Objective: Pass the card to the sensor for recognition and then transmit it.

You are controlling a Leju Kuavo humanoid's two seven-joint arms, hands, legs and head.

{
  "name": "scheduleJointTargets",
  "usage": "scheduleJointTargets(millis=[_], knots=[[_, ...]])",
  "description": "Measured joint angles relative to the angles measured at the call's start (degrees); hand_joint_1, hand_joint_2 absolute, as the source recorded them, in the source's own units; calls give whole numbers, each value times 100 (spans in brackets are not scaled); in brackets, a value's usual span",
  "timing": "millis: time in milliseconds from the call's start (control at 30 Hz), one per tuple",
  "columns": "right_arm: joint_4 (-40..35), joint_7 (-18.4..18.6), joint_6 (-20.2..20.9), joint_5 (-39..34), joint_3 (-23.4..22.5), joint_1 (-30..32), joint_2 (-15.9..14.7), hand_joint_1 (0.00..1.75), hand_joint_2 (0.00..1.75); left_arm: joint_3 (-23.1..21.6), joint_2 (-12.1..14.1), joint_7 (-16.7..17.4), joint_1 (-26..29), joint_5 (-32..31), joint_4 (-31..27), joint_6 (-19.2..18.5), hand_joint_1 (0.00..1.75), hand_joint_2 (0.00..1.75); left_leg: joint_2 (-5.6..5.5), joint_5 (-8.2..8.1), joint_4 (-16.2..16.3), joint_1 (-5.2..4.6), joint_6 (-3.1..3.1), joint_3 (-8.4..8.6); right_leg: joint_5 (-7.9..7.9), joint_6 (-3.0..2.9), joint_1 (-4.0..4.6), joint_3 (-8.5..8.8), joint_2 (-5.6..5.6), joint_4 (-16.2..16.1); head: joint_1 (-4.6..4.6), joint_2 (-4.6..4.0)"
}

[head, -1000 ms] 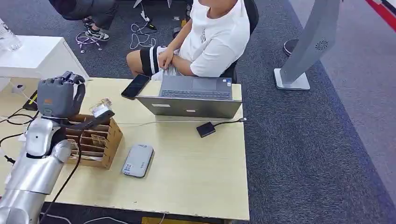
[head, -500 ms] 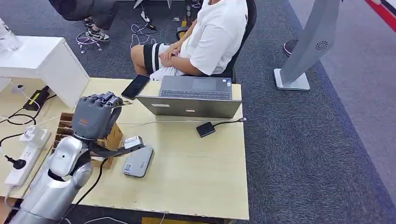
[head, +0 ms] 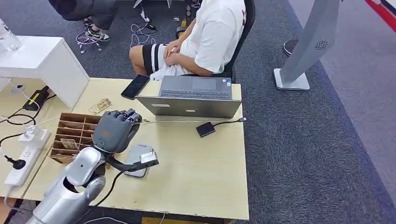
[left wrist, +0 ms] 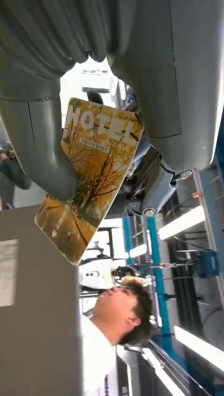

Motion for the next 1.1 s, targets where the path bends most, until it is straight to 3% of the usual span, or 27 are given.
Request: scheduleJointTargets(millis=[200, 467, 767, 1100], knots=[[0, -4, -61, 0, -35, 19, 24, 0, 0, -22, -81, 109, 503, 55, 24, 63, 175, 175, -1, -1, 0, 0, 1, -2, -1, 0, 0, -2, -1, 0, 0, 0], [0, -48, -109, -59, -146, 44, 28, 0, 0, -22, -11, 476, 951, -393, 2, -308, 175, 175, -2, -1, 0, 1, 1, -2, -1, 0, 0, -1, -2, 0, 0, 0], [0, -101, -151, 41, -188, 61, 26, 0, 0, -22, 216, 673, 1020, -540, -11, -946, 175, 175, -2, 0, 0, 1, 0, -2, -1, 0, 0, -1, -2, 1, 0, 0], [0, -90, -153, 46, -245, 60, 28, 0, 0, -22, 236, 693, 973, -544, -11, -1021, 175, 175, -1, 0, 0, 0, 0, -2, -1, 0, 0, -1, -2, 0, 0, 0]])
